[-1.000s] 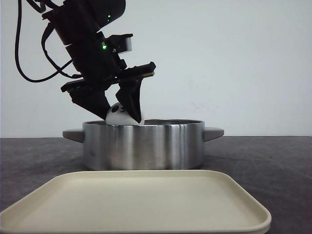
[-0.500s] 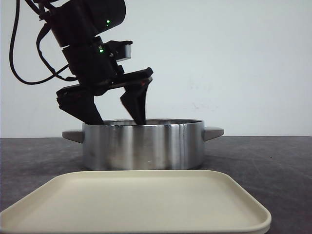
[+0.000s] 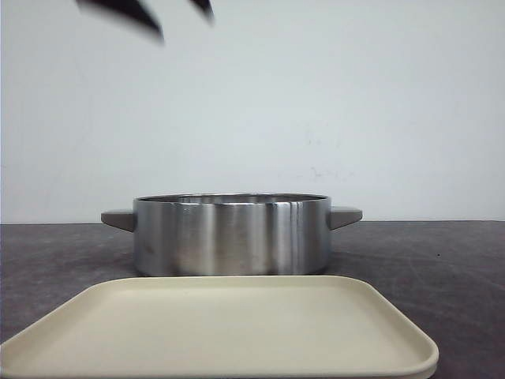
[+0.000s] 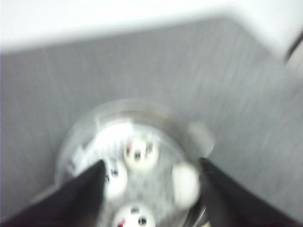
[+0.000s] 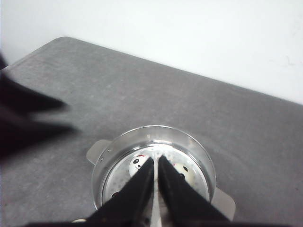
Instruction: Steam buns
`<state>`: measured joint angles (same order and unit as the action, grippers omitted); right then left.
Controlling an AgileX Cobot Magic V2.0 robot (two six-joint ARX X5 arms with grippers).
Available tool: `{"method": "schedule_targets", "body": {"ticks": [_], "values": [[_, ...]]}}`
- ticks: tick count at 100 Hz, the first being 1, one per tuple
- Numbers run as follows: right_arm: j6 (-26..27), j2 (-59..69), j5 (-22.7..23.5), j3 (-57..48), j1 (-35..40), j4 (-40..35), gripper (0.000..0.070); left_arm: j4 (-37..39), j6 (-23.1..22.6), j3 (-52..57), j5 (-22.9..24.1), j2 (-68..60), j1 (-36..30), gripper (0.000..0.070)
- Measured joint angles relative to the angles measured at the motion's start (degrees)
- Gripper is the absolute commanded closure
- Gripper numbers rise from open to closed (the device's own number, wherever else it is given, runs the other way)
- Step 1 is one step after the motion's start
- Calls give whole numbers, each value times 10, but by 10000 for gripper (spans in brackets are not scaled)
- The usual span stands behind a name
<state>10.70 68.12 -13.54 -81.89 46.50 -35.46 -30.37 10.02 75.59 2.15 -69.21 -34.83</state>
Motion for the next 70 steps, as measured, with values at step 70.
{"method": "schedule_targets", "body": {"ticks": [70], "values": [[-4, 2, 2, 265, 42, 391, 692, -111, 50, -184, 144, 382, 55, 700]]}}
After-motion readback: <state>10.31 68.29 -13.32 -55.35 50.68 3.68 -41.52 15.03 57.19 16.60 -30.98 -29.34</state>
